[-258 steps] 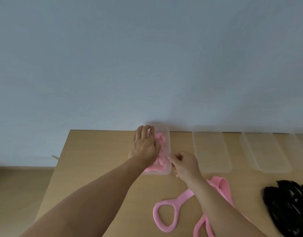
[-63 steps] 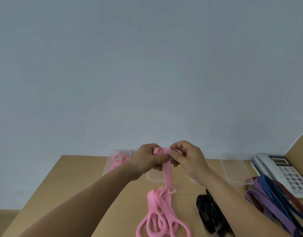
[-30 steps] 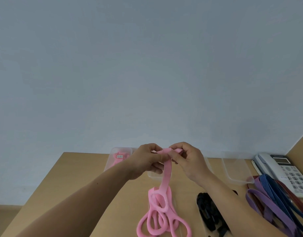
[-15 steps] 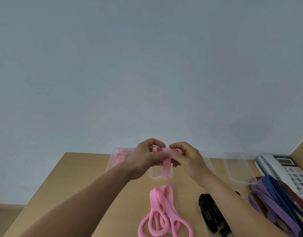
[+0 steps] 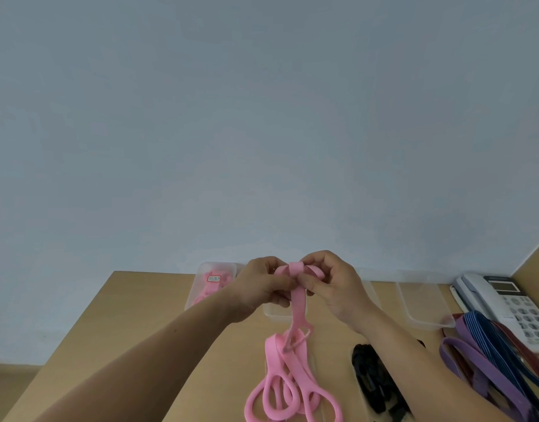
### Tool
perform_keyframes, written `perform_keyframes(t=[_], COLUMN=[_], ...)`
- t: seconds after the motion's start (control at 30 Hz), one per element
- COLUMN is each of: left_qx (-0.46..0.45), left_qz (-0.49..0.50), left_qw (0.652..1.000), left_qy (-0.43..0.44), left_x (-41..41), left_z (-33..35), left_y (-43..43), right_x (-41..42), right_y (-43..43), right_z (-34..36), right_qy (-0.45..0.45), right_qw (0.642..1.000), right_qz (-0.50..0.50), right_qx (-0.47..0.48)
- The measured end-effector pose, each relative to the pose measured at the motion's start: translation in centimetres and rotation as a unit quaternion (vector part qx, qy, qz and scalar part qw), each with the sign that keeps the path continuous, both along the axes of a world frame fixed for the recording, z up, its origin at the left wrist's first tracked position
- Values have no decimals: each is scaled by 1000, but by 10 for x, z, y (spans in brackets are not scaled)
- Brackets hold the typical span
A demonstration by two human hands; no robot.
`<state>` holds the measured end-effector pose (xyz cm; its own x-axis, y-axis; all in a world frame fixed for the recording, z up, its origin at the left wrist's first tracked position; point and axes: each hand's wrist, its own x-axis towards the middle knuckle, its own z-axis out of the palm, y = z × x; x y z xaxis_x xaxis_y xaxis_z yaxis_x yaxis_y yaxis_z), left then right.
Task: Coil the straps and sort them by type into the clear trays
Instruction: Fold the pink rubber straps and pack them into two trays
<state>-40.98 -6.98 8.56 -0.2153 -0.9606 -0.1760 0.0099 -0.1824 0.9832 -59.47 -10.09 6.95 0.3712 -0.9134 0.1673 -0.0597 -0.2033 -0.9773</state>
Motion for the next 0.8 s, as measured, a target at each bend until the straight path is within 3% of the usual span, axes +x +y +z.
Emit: perform_keyframes(t=[0.2,0.43,0.57,0.8], left_qx=[2,-63,-86,-16], left_qz=[13,55,28,-8], left_qw=[999,996,996,1000], left_qy=[48,22,4,19], left_x=[0,-1,-2,-1], left_z=[3,-6,-7,-4], left_y=[1,1,3,5], right_x=[1,-3,-3,-2], right_y=[3,4,3,2], right_z=[-2,5,7,4], right_qy=[-6,-49,-8,-3], right_qw=[1000,996,993,999], right_qz=[11,11,27,-2], right_qx=[1,77,113,53])
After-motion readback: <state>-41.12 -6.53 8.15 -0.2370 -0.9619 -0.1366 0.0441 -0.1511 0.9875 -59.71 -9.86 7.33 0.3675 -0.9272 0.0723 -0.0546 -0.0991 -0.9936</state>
